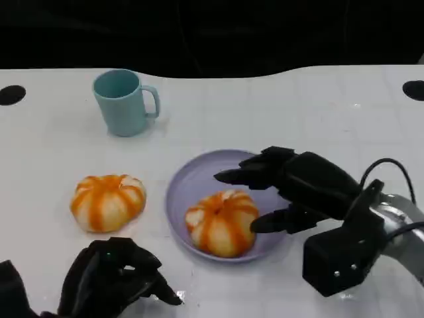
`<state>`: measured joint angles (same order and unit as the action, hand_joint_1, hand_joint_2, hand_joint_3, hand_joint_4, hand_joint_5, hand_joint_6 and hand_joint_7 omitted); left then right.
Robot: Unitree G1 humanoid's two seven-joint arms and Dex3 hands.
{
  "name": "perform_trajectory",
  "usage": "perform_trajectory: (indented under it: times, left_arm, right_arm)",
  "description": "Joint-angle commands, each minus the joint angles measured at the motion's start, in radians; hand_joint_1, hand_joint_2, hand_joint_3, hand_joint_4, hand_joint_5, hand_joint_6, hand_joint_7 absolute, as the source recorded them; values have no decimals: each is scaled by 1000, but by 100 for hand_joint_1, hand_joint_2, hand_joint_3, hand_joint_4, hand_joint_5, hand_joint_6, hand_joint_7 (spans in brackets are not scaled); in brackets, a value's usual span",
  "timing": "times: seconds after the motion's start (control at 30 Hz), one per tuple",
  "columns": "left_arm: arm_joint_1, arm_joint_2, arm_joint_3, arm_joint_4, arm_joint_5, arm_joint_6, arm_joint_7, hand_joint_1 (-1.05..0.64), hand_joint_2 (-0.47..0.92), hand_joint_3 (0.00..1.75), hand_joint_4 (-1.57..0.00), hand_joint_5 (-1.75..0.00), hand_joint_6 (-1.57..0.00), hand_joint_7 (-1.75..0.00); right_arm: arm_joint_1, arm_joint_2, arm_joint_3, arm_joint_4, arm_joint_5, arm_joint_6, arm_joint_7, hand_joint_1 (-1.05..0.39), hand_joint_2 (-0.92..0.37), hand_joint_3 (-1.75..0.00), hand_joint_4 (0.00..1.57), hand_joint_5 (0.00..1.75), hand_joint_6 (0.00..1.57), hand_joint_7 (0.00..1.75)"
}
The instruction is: Grasp the bread from the table and place it into the plate.
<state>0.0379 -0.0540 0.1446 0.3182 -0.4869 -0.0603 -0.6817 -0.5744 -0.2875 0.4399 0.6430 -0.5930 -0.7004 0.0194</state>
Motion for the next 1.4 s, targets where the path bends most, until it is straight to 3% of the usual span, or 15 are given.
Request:
perform_trajectory:
  times: [0.03, 0.3, 0.63, 0.77, 0.93, 1.03, 1.13, 1.4]
  left_arm:
    - [5, 14, 6, -6, 0, -1, 6, -102, 57, 0, -157, -51, -157, -23]
    - [4, 14, 6, -6, -5, 3, 2, -100, 57, 0, -157, -50, -157, -22]
    - [2, 15, 8, 0, -9, -3, -1, -99, 57, 0, -157, -49, -157, -21]
    - [0, 14, 10, 1, -12, 1, -1, -99, 57, 0, -157, -50, -157, -22]
    - [-2, 16, 9, 2, -9, -1, -1, -99, 57, 0, -157, -51, -157, -21]
    - [-2, 17, 8, 0, -6, 1, 1, -99, 58, 1, -157, -51, -157, -21]
    - [-3, 14, 8, -3, -9, 9, 8, -99, 57, 0, -157, -51, -157, -20]
    - [-2, 14, 10, -8, -14, 19, 7, -99, 57, 0, -157, -50, -157, -17]
  right_arm:
    - [63, -62, -43, -104, 58, 14, 57, -61, -92, -17, 9, 42, 35, 0]
    - [221, -114, -133, -318, 231, 59, 186, -55, -92, -16, 16, 48, 40, 2]
    - [375, -142, -205, -441, 383, 74, 288, -44, -92, -12, 43, 60, 55, 8]
    - [443, -138, -238, -479, 460, 84, 320, -32, -92, -9, 53, 69, 67, 13]
    - [515, -124, -272, -527, 576, 120, 366, -15, -92, -11, 55, 93, 81, 19]
    - [548, -125, -288, -559, 605, 147, 382, -11, -90, -24, 55, 120, 84, 38]
    - [581, -121, -308, -590, 636, 188, 394, -11, -83, -40, 56, 137, 70, 83]
    - [677, -122, -350, -695, 734, 328, 445, -14, -74, -65, 57, 161, 59, 125]
